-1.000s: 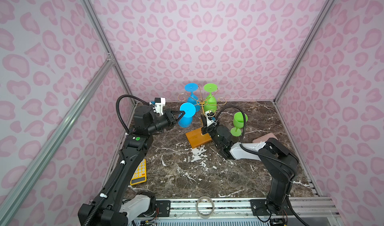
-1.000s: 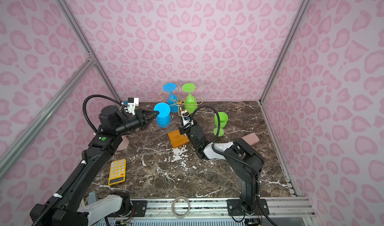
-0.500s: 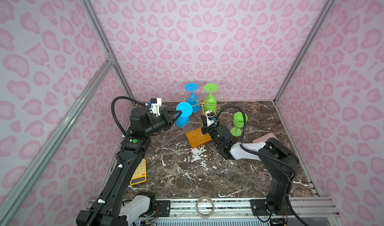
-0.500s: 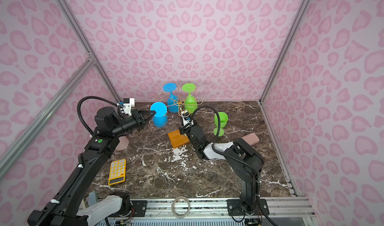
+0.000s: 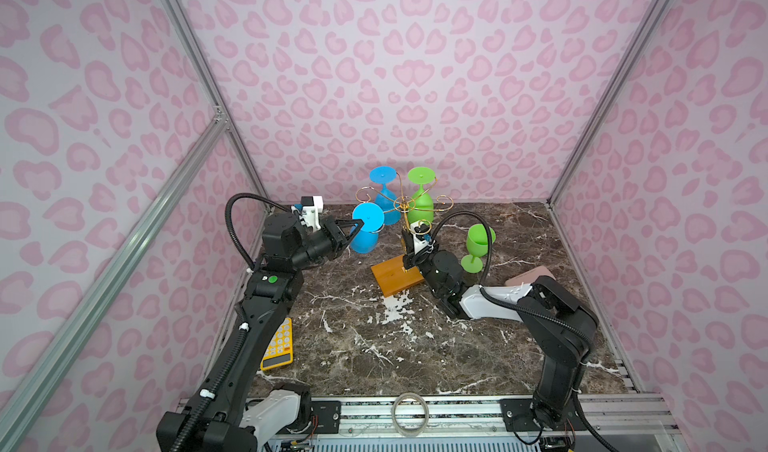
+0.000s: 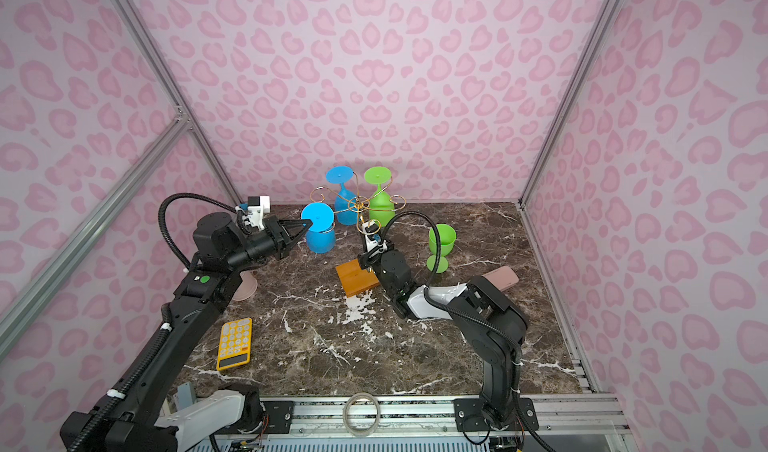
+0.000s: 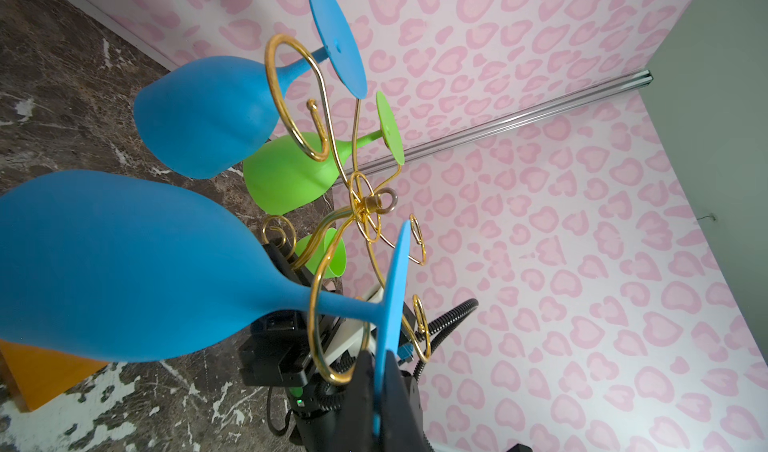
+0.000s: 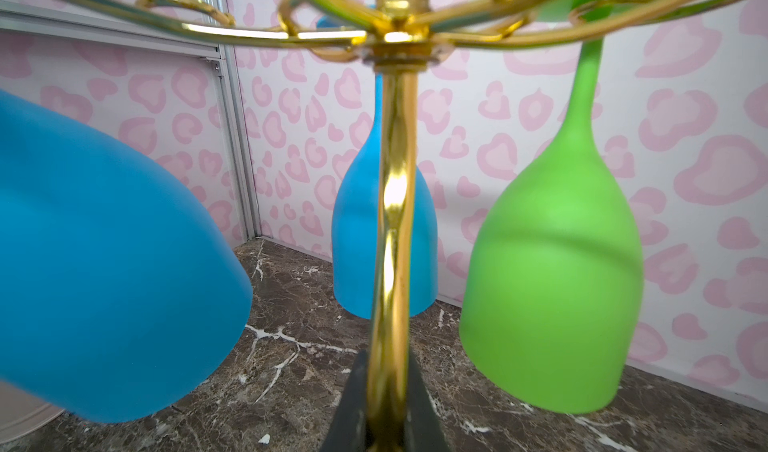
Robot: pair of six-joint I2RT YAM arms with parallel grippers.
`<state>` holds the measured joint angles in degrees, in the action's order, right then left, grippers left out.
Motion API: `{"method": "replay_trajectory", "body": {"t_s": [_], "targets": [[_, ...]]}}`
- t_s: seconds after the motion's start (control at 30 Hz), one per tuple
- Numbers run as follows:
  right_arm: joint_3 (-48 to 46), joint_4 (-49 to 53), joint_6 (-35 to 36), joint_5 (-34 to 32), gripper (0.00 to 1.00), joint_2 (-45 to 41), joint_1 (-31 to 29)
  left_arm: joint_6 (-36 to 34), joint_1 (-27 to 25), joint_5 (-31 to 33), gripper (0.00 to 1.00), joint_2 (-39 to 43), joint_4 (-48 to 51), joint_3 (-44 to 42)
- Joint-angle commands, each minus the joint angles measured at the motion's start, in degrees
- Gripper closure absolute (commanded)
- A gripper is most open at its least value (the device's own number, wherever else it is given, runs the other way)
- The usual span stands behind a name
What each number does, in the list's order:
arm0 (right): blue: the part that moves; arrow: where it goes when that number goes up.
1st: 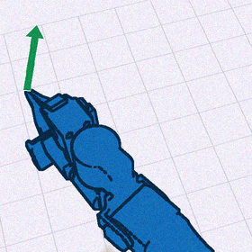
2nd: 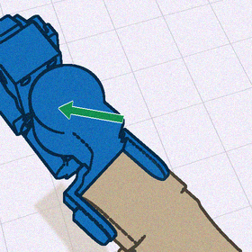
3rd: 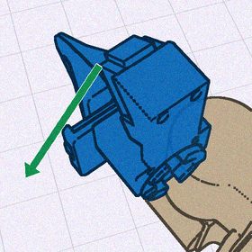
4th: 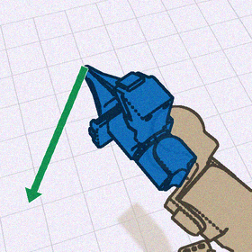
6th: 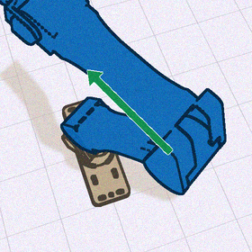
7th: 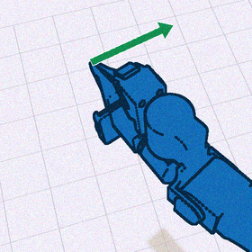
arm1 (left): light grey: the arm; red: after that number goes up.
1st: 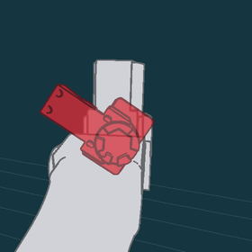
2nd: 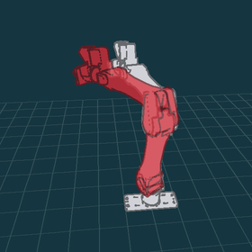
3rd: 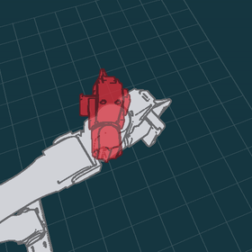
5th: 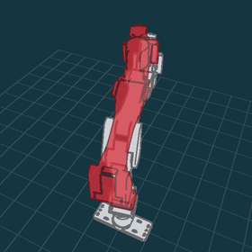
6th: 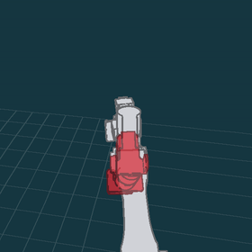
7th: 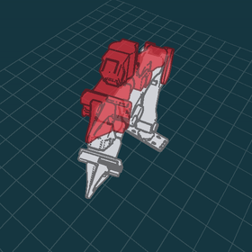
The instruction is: Take the wine glass off the wine glass rack
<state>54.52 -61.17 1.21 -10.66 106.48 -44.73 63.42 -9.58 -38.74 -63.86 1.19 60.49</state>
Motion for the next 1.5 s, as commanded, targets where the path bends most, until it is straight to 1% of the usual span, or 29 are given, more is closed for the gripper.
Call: {"method": "replay_trajectory", "body": {"t_s": [0.0,0.67,1.13,1.47], "targets": [[-0.4,2.6,-0.9,0.8,1.00,0.4,-0.1,1.2,0.0,0.1,0.96,-0.5,-4.7,0.3],[-0.5,2.6,-1.2,0.8,1.00,0.8,0.0,3.7,-0.6,-0.7,0.96,-3.8,-9.6,0.5],[-0.3,2.6,-1.2,0.6,1.00,0.8,0.0,4.6,-3.1,-0.8,0.96,-7.0,-11.7,2.2],[-0.2,2.6,-1.2,0.5,1.00,1.0,0.0,4.8,-4.5,-1.4,0.96,-7.2,-11.7,1.7]]}}
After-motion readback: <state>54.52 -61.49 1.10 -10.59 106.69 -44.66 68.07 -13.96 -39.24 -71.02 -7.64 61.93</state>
